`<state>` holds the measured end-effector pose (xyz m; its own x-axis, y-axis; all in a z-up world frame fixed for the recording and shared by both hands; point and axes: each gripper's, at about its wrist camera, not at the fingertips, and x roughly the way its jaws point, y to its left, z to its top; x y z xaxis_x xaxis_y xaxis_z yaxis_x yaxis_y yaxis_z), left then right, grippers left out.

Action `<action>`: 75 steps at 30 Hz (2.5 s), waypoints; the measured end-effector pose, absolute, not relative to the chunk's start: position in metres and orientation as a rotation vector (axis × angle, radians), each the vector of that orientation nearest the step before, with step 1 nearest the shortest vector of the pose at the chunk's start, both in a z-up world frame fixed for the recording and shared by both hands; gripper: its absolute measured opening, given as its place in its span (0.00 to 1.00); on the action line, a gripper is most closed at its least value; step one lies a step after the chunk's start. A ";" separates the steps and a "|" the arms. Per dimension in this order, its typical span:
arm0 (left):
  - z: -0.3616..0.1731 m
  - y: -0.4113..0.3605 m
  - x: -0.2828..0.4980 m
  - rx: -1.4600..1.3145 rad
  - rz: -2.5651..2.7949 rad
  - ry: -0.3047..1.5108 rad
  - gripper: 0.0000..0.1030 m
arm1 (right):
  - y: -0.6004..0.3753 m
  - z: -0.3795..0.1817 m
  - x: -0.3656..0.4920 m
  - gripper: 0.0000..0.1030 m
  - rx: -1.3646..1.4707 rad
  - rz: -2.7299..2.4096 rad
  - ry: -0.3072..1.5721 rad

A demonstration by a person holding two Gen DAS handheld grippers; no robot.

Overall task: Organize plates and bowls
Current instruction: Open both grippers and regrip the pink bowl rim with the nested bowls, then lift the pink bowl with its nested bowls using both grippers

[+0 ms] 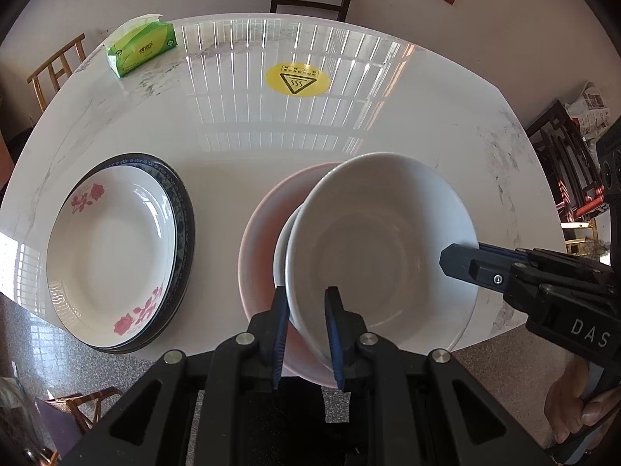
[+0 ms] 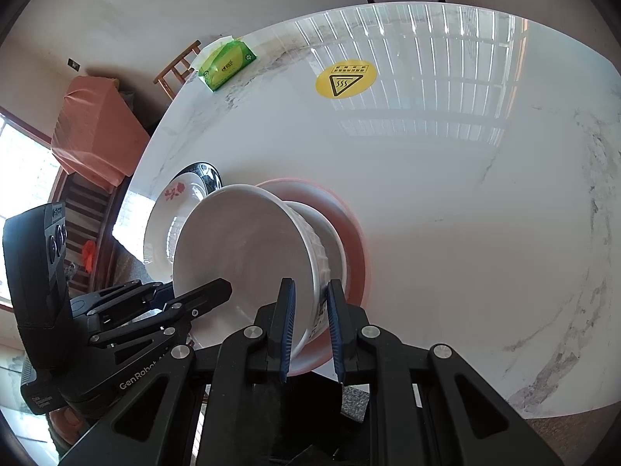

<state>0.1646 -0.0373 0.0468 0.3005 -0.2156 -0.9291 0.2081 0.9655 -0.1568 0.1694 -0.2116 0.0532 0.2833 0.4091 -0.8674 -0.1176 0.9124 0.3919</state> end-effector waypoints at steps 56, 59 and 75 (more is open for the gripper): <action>0.015 0.018 0.182 -0.191 -0.223 1.308 0.41 | -0.227 0.015 0.179 0.24 0.205 0.282 1.294; 0.009 0.011 0.184 -0.158 -0.198 1.302 0.43 | -0.229 0.009 0.181 0.30 0.210 0.261 1.317; 0.006 0.020 0.181 -0.212 -0.201 1.249 0.43 | -0.208 0.010 0.185 0.16 0.068 0.334 1.300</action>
